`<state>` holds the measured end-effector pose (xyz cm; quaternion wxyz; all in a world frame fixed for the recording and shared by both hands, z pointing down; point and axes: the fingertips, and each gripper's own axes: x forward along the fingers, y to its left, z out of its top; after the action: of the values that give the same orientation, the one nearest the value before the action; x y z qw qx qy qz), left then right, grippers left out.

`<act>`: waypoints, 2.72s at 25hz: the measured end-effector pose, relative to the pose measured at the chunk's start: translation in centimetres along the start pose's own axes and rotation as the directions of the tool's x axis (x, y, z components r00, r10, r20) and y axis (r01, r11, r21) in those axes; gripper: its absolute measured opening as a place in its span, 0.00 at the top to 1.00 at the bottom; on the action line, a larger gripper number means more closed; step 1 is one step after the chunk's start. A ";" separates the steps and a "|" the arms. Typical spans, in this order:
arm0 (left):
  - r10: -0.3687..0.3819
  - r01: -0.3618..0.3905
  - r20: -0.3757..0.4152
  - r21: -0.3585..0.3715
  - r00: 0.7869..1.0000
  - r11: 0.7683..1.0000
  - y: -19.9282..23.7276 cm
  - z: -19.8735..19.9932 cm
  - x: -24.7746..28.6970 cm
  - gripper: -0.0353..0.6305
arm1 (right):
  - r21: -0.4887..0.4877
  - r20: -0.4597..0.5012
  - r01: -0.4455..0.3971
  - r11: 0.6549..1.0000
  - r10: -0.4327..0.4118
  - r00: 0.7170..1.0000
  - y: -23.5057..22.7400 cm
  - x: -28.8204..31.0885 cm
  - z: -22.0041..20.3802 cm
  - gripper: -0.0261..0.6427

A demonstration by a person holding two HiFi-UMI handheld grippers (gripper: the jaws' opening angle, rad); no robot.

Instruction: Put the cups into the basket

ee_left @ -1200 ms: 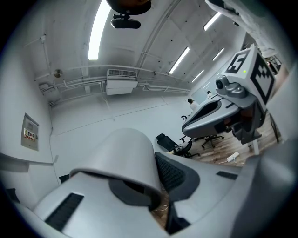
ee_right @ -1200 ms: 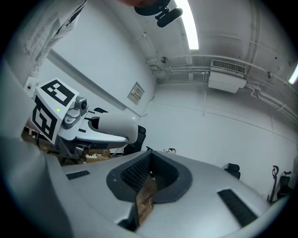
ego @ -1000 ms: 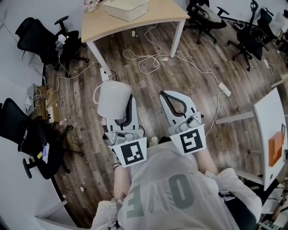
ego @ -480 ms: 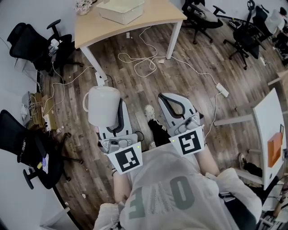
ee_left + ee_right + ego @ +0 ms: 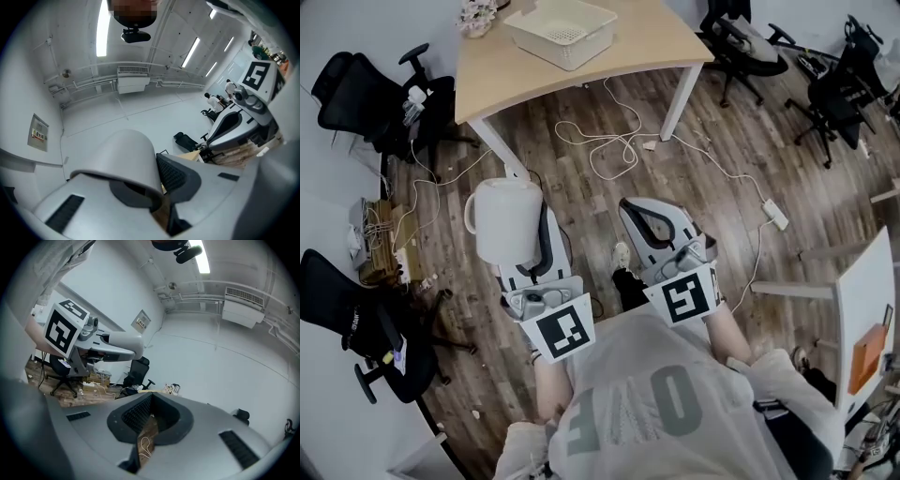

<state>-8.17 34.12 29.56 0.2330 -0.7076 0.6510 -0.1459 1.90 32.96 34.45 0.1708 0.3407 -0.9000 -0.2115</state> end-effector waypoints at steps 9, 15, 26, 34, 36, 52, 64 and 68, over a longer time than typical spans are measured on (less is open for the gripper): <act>0.021 -0.021 -0.013 0.001 1.000 1.000 1.2 -1.0 13.2 0.87 | 0.006 0.012 -0.032 0.999 0.032 0.999 -8.8 9.1 -3.5 0.96; 0.045 -0.045 0.018 0.020 0.999 0.999 1.8 -1.1 19.2 0.88 | 0.005 0.029 -0.018 1.000 0.017 0.999 -13.4 13.1 -5.3 0.96; 0.016 -0.017 0.025 0.042 1.000 0.999 0.9 -0.5 22.7 0.88 | -0.019 0.053 0.043 0.999 -0.042 0.998 -17.0 14.0 -5.8 0.96; -0.035 0.031 0.080 0.053 0.996 0.998 0.1 -1.2 26.7 0.88 | -0.047 0.028 0.072 0.996 -0.071 0.997 -18.6 16.4 -6.7 0.96; -0.046 0.042 0.080 0.051 0.996 0.998 0.1 -1.7 28.0 0.88 | -0.052 0.016 0.082 0.995 -0.081 0.997 -19.3 17.3 -7.1 0.96; -0.082 0.085 0.069 -0.040 0.994 0.996 5.4 -8.5 43.3 0.88 | -0.106 -0.068 0.049 0.993 -0.056 0.996 -26.1 32.0 -8.4 0.96; -0.099 0.102 0.081 -0.031 0.992 0.994 12.9 -13.7 55.9 0.88 | -0.132 -0.076 0.064 0.989 -0.075 0.994 -32.0 47.0 -7.5 0.96; -0.118 0.120 0.060 -0.024 0.991 0.993 13.8 -15.3 58.2 0.88 | -0.129 -0.082 0.058 0.990 -0.069 0.994 -32.8 49.7 -7.9 0.96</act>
<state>-21.32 -26.23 29.73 0.2330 -0.7523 0.6025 -0.1295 -12.01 -25.43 33.01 0.2238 0.3665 -0.8654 -0.2584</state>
